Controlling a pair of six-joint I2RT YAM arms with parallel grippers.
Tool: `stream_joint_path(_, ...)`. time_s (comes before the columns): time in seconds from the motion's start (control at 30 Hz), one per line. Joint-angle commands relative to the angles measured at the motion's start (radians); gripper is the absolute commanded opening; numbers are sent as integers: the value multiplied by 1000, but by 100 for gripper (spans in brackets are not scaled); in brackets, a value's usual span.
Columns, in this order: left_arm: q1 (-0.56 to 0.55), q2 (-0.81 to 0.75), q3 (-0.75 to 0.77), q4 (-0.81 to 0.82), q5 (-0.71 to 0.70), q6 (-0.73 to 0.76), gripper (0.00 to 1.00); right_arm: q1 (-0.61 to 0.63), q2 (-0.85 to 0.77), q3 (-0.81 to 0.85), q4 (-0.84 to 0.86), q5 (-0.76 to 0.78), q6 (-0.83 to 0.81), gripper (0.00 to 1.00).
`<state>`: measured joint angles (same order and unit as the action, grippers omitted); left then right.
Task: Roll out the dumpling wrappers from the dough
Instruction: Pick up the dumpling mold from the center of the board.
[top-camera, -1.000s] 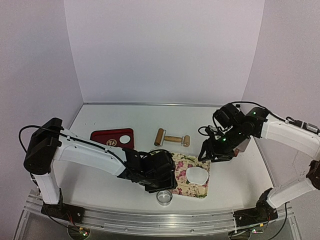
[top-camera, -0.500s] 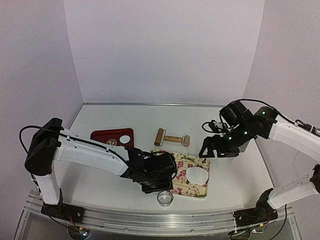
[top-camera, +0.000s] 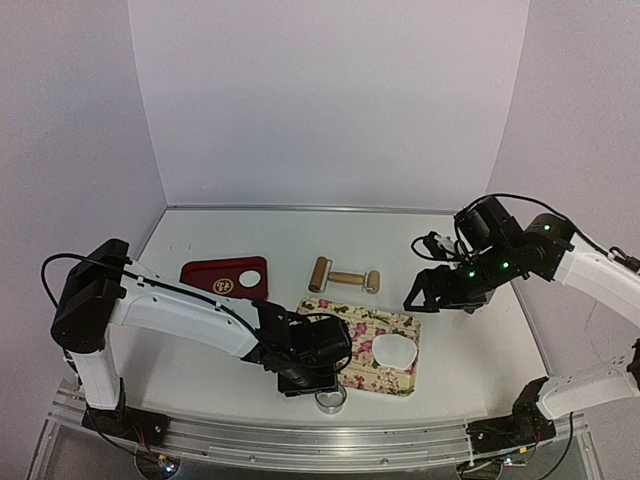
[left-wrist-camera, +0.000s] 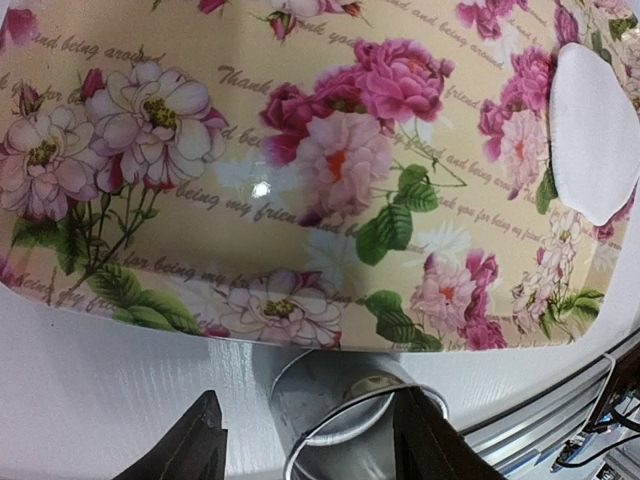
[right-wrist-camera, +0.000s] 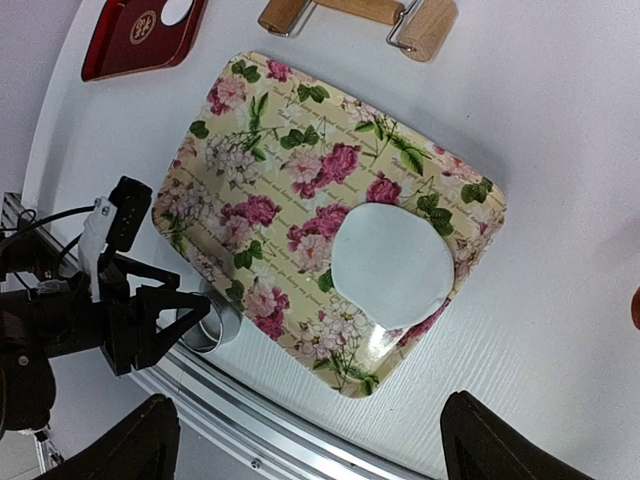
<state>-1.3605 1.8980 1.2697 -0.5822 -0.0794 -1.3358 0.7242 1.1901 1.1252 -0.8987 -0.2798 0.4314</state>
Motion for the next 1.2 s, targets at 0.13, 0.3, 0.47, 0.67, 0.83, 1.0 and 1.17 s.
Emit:
stream_joint_path(0.13, -4, 39, 40, -43, -10, -15, 41, -3, -66, -26, 12, 15, 19, 39)
stream_joint_path(0.3, -4, 92, 88, -48, 2, 20, 28, -3, -76, -39, 16, 0, 38, 8)
stream_joint_path(0.47, -3, 119, 129, -75, -5, 25, 9, -3, -83, -39, 16, -5, 36, 0)
stream_joint_path(0.67, -8, 114, 172, -98, -32, 23, 0, -3, -90, -42, 16, 0, 46, 0)
stream_joint_path(0.83, -27, 118, 243, -157, -57, 10, 0, -3, -89, -49, 17, -9, 40, 0)
stream_joint_path(1.0, -63, 121, 324, -219, -80, -50, 0, -3, -89, -63, 15, -30, 33, 0)
stream_joint_path(1.17, -70, 127, 375, -218, -81, -77, 0, -2, -100, -64, 16, -50, 26, 0)
